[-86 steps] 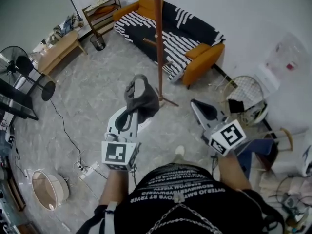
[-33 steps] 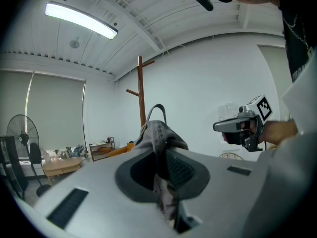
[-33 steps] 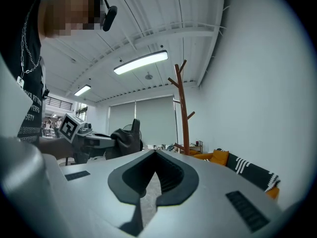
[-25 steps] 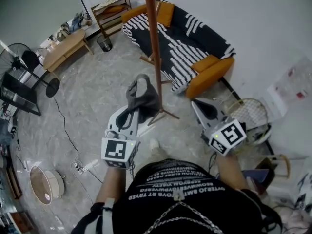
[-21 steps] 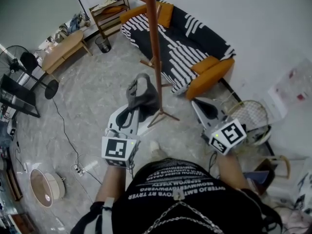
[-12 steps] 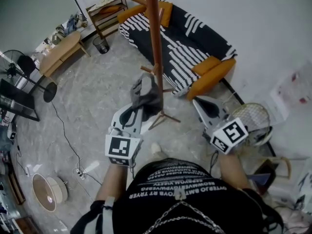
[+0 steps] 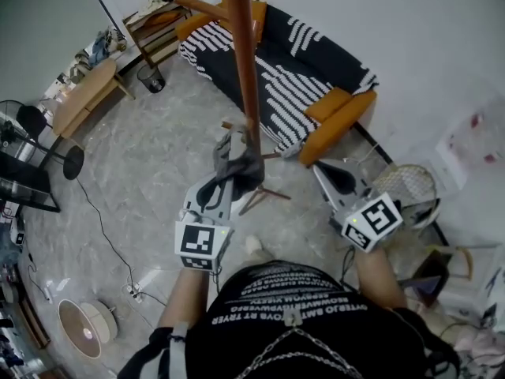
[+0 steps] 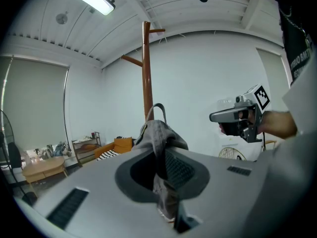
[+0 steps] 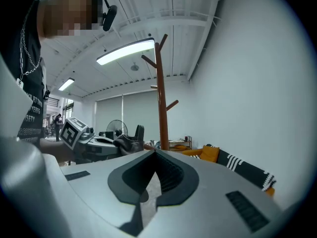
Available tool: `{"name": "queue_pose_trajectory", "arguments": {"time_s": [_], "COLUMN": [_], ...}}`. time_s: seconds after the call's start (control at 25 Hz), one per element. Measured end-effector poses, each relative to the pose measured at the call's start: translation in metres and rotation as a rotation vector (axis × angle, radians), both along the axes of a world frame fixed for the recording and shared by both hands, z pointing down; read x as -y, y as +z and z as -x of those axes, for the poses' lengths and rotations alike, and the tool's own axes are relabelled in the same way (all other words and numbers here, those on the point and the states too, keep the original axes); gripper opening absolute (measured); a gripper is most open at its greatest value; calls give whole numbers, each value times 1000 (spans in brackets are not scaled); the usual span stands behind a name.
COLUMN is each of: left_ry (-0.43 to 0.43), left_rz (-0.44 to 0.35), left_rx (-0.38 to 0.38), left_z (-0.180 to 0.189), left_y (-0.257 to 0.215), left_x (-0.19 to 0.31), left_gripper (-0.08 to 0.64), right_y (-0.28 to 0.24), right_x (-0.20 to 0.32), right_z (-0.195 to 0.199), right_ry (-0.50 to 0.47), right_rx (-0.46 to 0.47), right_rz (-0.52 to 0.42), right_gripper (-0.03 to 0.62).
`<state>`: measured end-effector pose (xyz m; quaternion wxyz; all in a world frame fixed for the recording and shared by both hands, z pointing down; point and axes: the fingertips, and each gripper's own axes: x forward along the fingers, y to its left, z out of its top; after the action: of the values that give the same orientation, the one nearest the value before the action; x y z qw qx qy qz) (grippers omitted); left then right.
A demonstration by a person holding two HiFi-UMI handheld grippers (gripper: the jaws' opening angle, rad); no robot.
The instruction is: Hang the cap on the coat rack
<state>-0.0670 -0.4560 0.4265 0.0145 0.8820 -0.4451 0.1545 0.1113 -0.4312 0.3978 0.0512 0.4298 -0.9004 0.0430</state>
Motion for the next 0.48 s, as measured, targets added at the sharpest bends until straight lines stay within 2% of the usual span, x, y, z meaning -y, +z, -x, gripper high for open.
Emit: {"name": "queue_pose_trajectory", "arguments": {"time_s": [0.48], "left_ry": [76], "left_rz": [70], "left_rx": [-1], "left_z": [-25], "left_y": [46], "left_x": [44], "left_gripper": [26], "right_y": [26], "right_x": [25], "right_z": [-18], "right_ry": [80], "right_rx": [3], "right_rz": [62], "right_gripper": [3]}}
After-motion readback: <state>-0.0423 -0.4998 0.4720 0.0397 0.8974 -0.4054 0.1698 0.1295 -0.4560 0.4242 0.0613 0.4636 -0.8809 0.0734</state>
